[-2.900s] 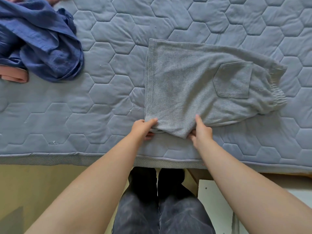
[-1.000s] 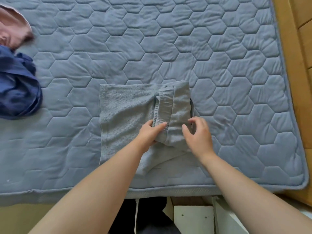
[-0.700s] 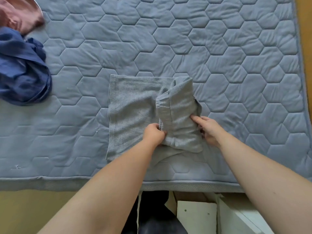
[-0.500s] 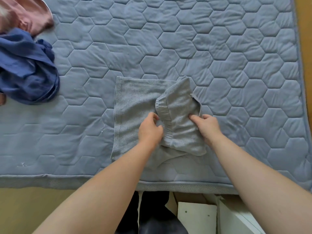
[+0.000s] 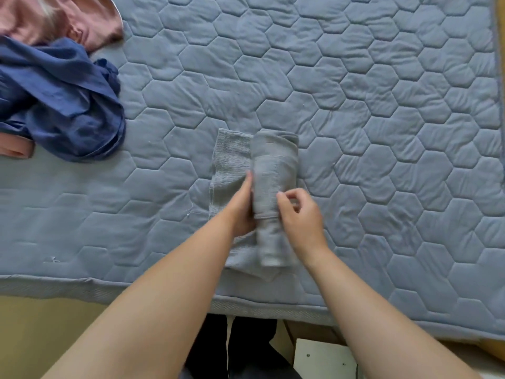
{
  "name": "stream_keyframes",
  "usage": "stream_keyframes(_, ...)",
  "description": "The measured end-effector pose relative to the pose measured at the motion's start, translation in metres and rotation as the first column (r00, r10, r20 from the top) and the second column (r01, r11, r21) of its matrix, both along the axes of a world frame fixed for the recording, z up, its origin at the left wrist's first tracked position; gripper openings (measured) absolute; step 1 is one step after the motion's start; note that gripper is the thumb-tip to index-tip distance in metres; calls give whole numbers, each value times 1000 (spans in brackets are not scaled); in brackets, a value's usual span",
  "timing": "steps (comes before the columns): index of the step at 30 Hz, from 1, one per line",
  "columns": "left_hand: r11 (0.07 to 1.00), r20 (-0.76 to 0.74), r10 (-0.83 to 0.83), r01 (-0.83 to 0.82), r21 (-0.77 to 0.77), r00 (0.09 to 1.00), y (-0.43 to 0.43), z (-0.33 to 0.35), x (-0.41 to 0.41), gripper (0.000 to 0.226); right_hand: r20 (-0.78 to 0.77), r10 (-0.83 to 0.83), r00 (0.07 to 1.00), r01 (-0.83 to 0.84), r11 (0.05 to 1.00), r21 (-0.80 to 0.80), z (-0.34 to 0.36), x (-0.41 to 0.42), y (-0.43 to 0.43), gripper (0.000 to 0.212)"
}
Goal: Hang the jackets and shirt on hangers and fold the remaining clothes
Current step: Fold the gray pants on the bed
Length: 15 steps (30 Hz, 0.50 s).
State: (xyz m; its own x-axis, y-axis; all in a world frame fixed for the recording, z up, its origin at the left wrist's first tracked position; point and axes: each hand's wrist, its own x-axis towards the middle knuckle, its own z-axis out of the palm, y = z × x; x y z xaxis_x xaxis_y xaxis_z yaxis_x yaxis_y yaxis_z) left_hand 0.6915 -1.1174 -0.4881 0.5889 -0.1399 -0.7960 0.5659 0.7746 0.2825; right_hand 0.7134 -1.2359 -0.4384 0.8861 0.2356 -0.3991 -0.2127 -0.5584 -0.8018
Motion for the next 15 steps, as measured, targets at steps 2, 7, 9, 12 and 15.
stream_keyframes(2, 996, 12, 72, -72, 50, 997, 29, -8, -22, 78, -139, 147, 979, -130, 984, 123, -3, -13, 14, 38)
stream_keyframes(7, 928, -35, -52, 62, 367, 998, 62, -19, -56, 59, -292, 375, 880, -352, 927, 129, -13, -29, 30, 35)
stream_keyframes(9, 767, -149, -164, 221, 603, 975, 57, -23, -59, 41, -145, 274, 951, -268, 961, 61, -15, -31, 30, 23)
stream_keyframes(12, 591, -337, -215, 397, 702, 917, 49, -24, -61, 36, 100, 117, 988, -94, 974, -207, -36, -29, 16, 16)
stream_keyframes(15, 330, -520, -222, 565, 756, 825, 45, -16, -58, 67, -82, 87, 993, -110, 934, -340, -56, -32, 2, 33)
